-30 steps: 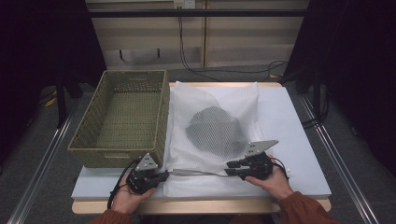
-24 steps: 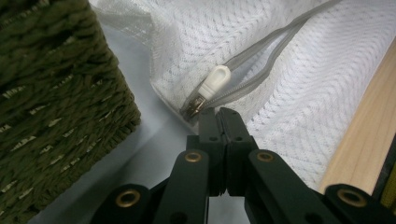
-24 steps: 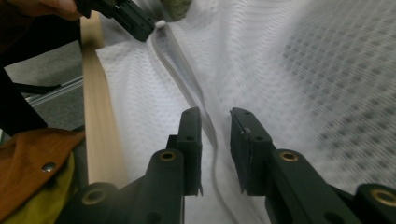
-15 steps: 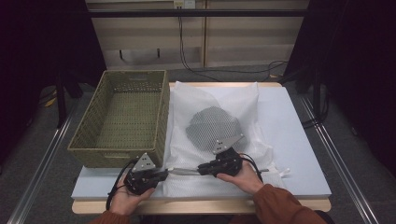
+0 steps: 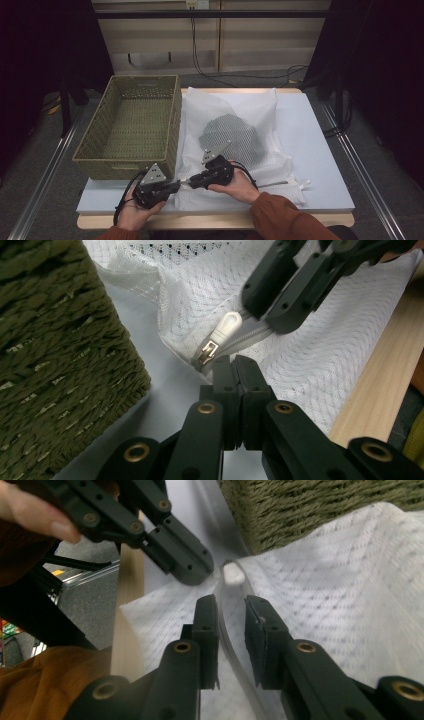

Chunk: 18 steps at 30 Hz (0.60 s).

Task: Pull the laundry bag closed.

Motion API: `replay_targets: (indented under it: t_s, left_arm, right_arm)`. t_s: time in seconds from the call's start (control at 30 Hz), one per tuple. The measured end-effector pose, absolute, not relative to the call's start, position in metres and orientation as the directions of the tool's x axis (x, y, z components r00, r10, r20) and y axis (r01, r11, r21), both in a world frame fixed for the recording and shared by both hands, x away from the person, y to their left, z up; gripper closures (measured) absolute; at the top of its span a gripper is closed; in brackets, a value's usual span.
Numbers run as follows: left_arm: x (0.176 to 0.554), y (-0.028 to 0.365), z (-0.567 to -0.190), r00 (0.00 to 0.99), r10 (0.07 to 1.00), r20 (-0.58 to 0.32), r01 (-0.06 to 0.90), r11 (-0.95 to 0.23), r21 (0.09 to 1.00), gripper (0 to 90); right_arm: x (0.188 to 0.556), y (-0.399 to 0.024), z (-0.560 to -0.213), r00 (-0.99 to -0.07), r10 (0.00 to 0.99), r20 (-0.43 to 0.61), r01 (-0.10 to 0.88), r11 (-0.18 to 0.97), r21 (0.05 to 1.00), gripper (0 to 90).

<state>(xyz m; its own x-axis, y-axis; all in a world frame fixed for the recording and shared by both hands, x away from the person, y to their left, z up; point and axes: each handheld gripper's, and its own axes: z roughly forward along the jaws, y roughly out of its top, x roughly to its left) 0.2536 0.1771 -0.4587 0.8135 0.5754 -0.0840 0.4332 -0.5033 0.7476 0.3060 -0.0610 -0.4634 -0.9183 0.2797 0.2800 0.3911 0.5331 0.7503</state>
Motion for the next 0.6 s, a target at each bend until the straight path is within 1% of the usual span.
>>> replay_targets:
  t_s: [0.17,0.23,0.33,0.37,0.4,0.43,0.6]
  left_arm:
    - [0.253,0.177,-0.458,0.817,0.571,-0.084,0.430,-0.504,0.749,88.6]
    - [0.253,0.175,-0.458,0.819,0.570,-0.069,0.423,-0.518,0.743,88.5]
    - [0.253,0.174,-0.458,0.823,0.564,-0.069,0.417,-0.518,0.747,88.5]
    - [0.253,0.173,-0.458,0.821,0.568,-0.056,0.415,-0.526,0.743,88.5]
    - [0.252,0.173,-0.458,0.823,0.565,-0.063,0.416,-0.524,0.743,88.5]
    - [0.252,0.172,-0.459,0.825,0.560,-0.074,0.416,-0.514,0.750,88.5]
    - [0.252,0.173,-0.459,0.827,0.558,-0.071,0.412,-0.517,0.750,88.5]
  right_arm:
    - [0.309,-0.055,-0.465,-0.919,0.264,0.292,0.392,0.538,0.747,74.7]
    - [0.310,-0.053,-0.466,-0.918,0.255,0.305,0.396,0.536,0.745,76.2]
    - [0.311,-0.053,-0.466,-0.919,0.252,0.302,0.393,0.536,0.747,76.3]
    - [0.311,-0.053,-0.466,-0.918,0.254,0.305,0.396,0.532,0.749,75.6]
    - [0.313,-0.052,-0.466,-0.910,0.260,0.323,0.414,0.516,0.750,73.4]
    - [0.313,-0.052,-0.466,-0.909,0.257,0.330,0.417,0.513,0.750,74.0]
    - [0.314,-0.049,-0.467,-0.907,0.251,0.338,0.420,0.511,0.750,74.3]
